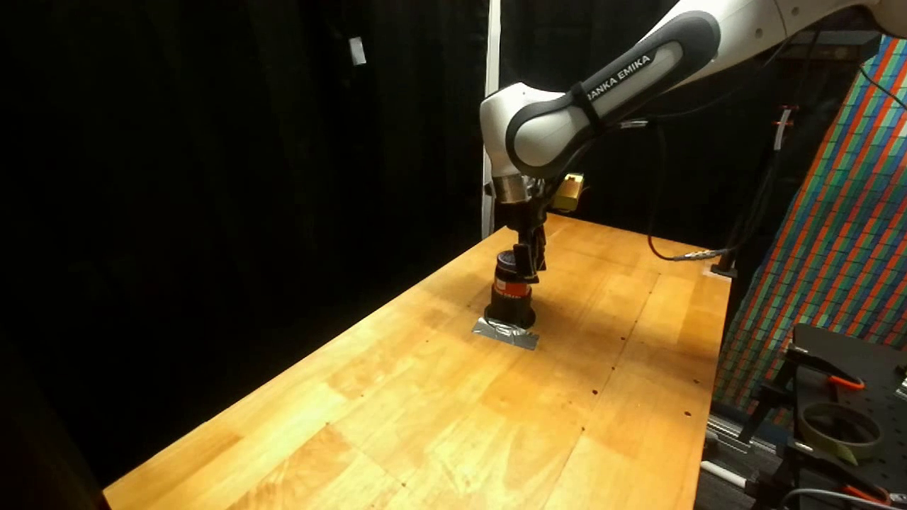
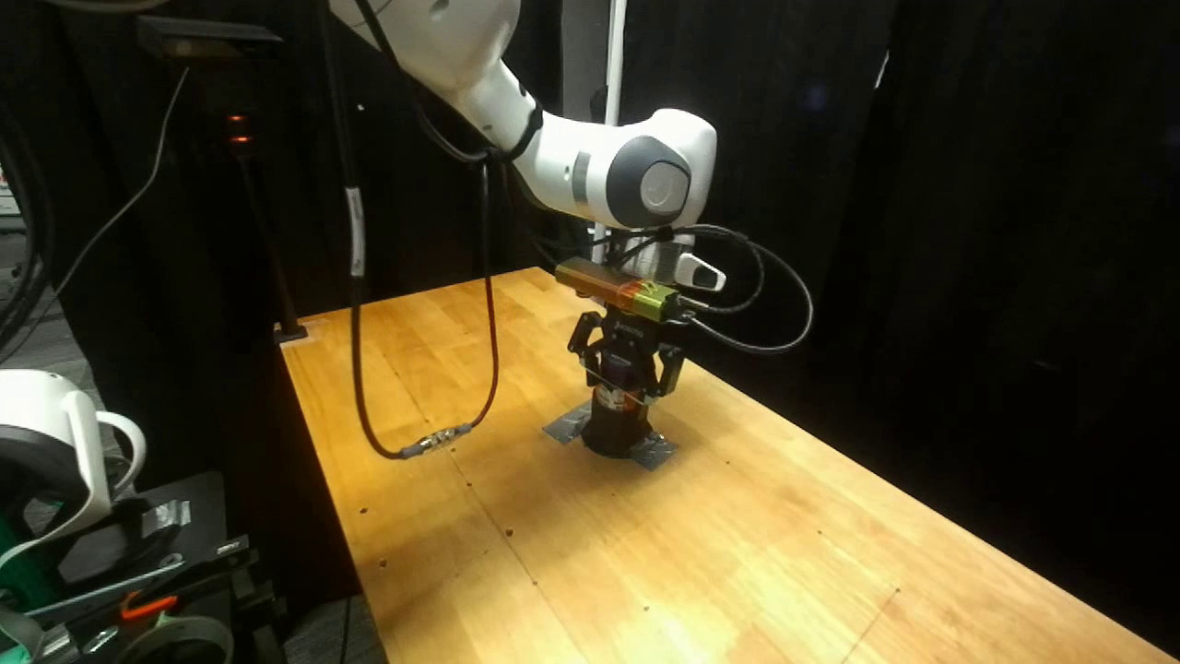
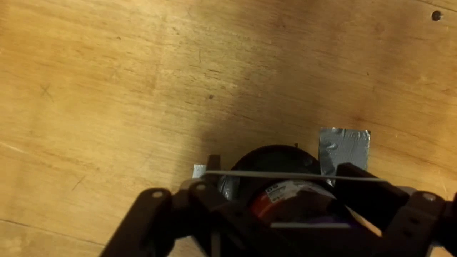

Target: Put the rubber band on the cup

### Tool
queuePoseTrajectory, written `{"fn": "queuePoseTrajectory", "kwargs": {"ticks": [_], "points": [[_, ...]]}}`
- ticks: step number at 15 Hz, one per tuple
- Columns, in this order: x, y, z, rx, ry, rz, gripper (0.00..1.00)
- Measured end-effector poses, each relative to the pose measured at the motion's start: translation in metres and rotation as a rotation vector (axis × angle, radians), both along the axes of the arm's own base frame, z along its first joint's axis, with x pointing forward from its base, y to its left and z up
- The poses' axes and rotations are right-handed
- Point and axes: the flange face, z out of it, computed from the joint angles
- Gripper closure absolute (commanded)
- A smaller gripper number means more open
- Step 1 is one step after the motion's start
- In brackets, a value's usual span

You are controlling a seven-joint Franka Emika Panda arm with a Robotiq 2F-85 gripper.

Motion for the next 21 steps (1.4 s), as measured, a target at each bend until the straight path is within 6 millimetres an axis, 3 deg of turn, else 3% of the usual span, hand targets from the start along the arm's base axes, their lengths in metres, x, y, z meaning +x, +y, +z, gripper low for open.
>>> {"fn": "queuePoseTrajectory", "kwargs": {"ticks": [6,8,14,21], "points": [[-0.04,-0.005,0.0,0.032,-0.201,0.013,0.93],[-0.055,-0.013,0.0,0.043,-0.27,0.006,0.98],[-0.119,-0.037,-0.012,0.061,-0.496,0.033,0.92],[-0.19,-0.052,-0.025,0.172,-0.812,0.098,0.94]]}}
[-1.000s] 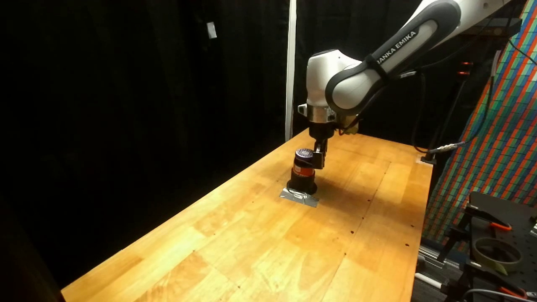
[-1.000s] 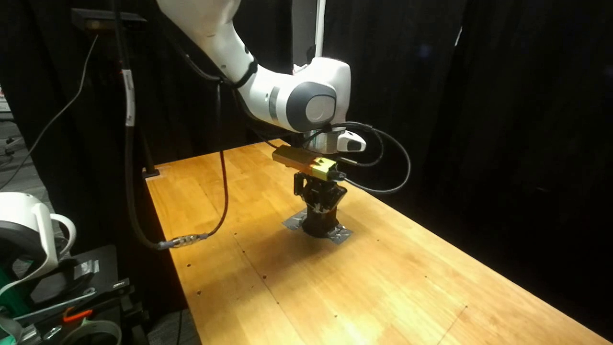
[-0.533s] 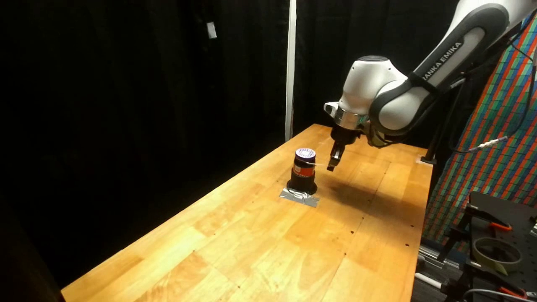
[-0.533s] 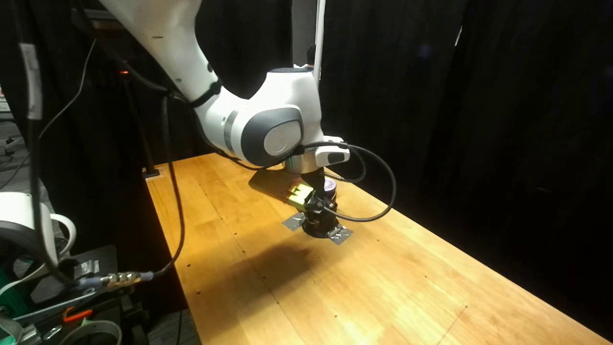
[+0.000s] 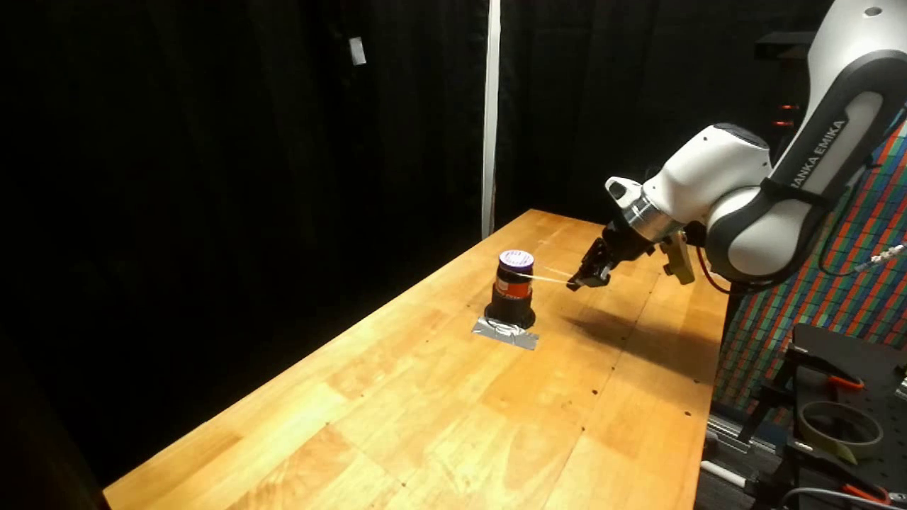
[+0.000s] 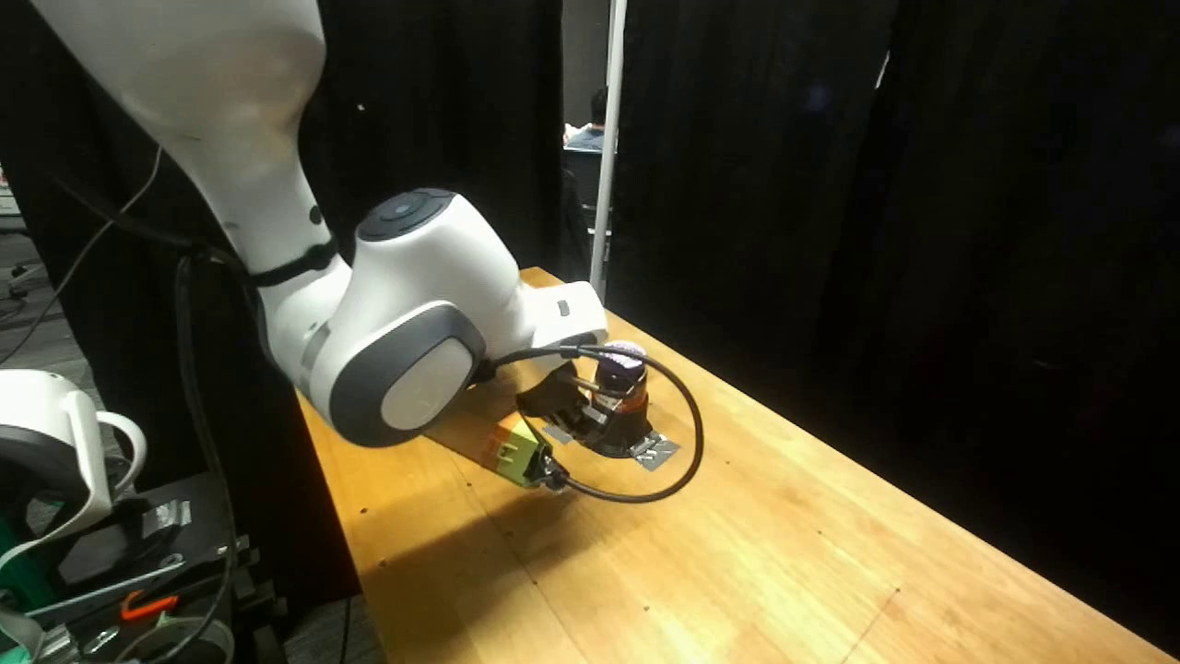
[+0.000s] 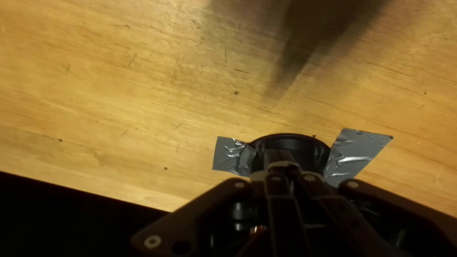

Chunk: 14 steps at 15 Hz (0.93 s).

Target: Put the rubber band on the cup

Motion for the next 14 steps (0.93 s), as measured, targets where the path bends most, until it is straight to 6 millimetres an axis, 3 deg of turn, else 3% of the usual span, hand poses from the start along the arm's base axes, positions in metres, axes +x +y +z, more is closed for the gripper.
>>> {"fn": "queuePoseTrajectory", "kwargs": {"ticks": [7,14], "points": [[-0.032,-0.021,-0.008,0.118,-0.293,0.216,0.95],[-0.03,-0.024,0.0,0.103,-0.43,0.323,0.95]]}}
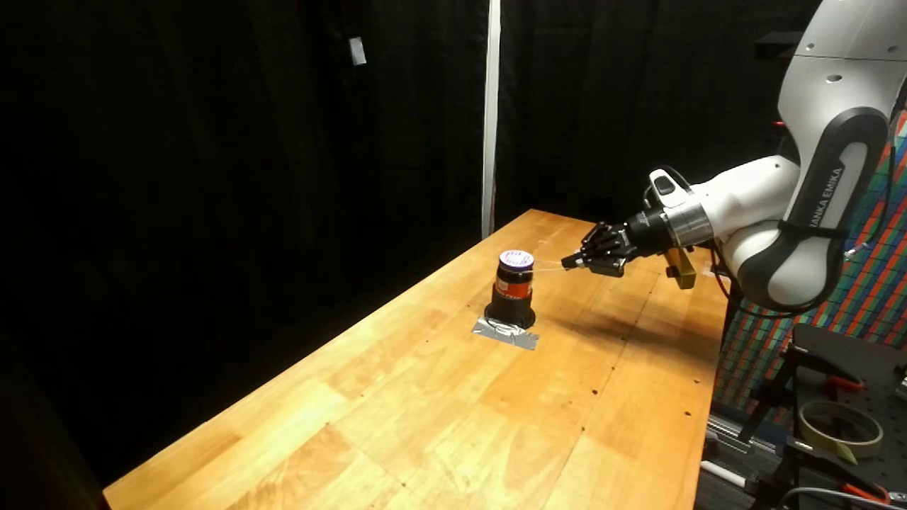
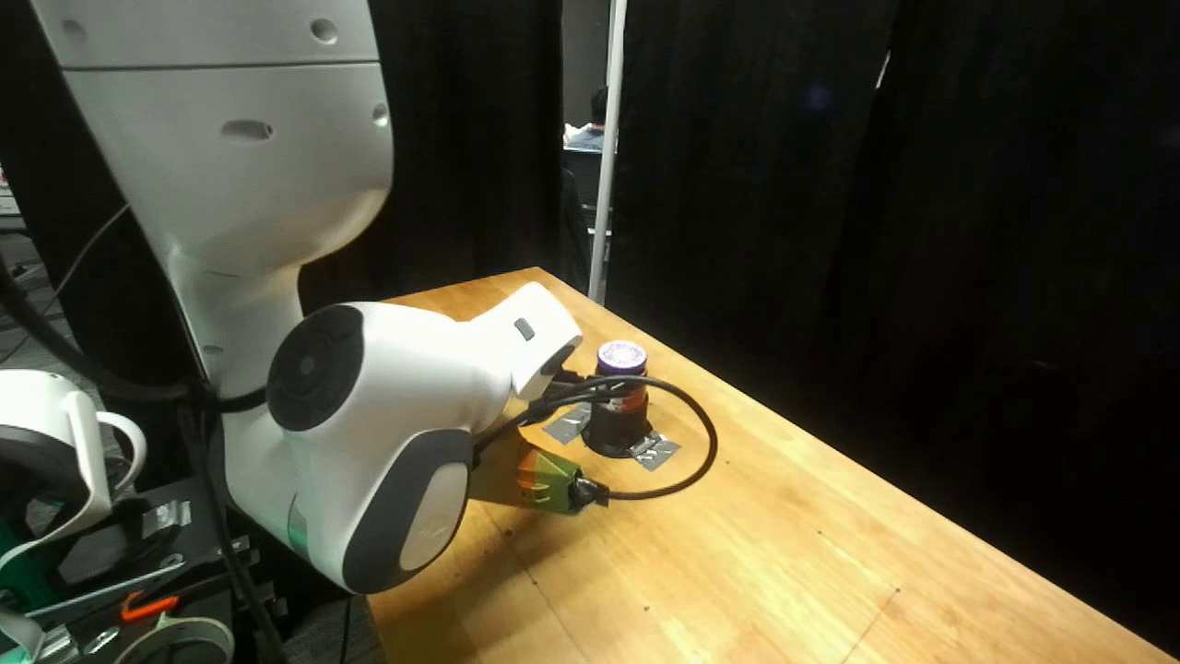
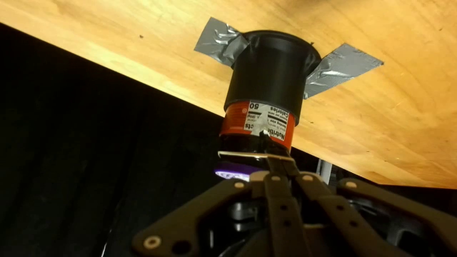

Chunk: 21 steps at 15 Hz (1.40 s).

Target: Put the rubber band on the cup

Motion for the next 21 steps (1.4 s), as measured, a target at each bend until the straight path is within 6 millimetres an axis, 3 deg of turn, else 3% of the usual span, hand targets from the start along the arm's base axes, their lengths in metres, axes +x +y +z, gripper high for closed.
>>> {"fn": "queuePoseTrajectory", "kwargs": {"ticks": [4,5,7,9,13,15,18,21], "points": [[-0.001,0.004,0.006,-0.006,-0.061,0.014,0.96],[-0.001,0.005,0.007,-0.006,-0.071,0.009,0.71],[0.002,0.007,0.007,-0.008,-0.067,-0.018,0.63],[0.012,0.013,0.008,-0.044,0.0,-0.091,0.47],[0.032,0.04,0.05,-0.123,0.143,-0.258,0.18],[0.038,0.043,0.075,-0.14,0.215,-0.338,0.03],[0.049,0.012,0.102,-0.141,0.312,-0.438,0.0],[0.055,-0.02,0.091,-0.156,0.367,-0.548,0.0]]}}
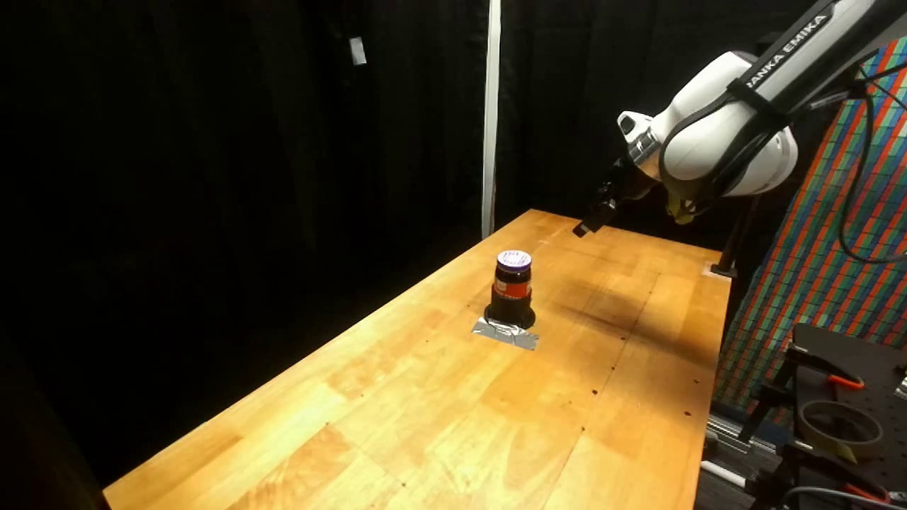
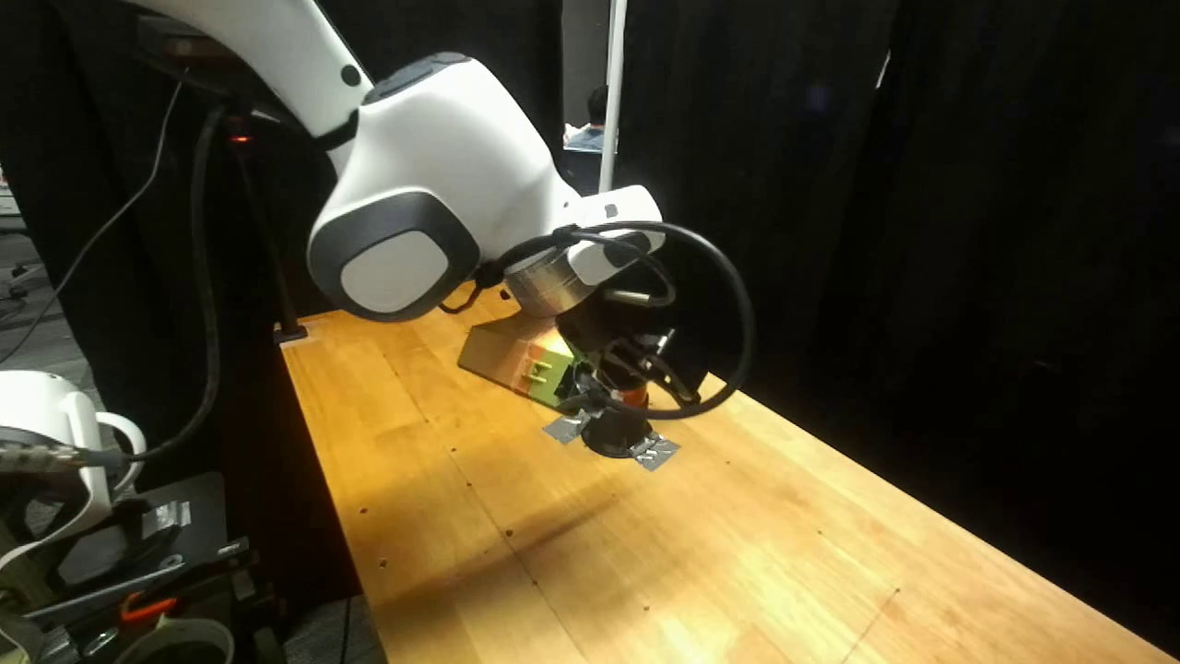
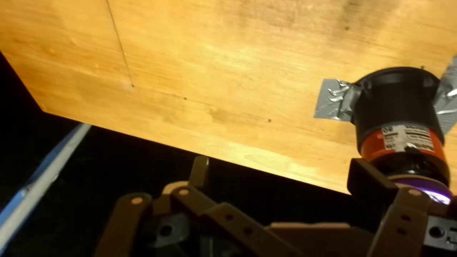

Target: Put the rubber band on the cup

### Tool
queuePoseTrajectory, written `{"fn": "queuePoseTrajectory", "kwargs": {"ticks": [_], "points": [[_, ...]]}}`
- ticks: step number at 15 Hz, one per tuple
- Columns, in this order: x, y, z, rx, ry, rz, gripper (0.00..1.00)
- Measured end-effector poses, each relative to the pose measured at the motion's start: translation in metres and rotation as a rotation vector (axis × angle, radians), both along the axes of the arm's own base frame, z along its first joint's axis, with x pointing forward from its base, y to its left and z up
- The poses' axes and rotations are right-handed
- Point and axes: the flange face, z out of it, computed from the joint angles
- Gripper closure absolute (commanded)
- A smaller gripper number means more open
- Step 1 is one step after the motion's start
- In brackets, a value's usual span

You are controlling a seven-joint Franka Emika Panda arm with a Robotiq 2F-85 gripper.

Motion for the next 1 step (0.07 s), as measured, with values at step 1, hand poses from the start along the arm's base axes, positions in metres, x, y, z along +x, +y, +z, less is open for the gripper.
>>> {"fn": "queuePoseTrajectory", "kwargs": {"ticks": [1], "points": [[0.0008,-0.0056,-0.0069,-0.017,0.019,-0.032,0.0]]}}
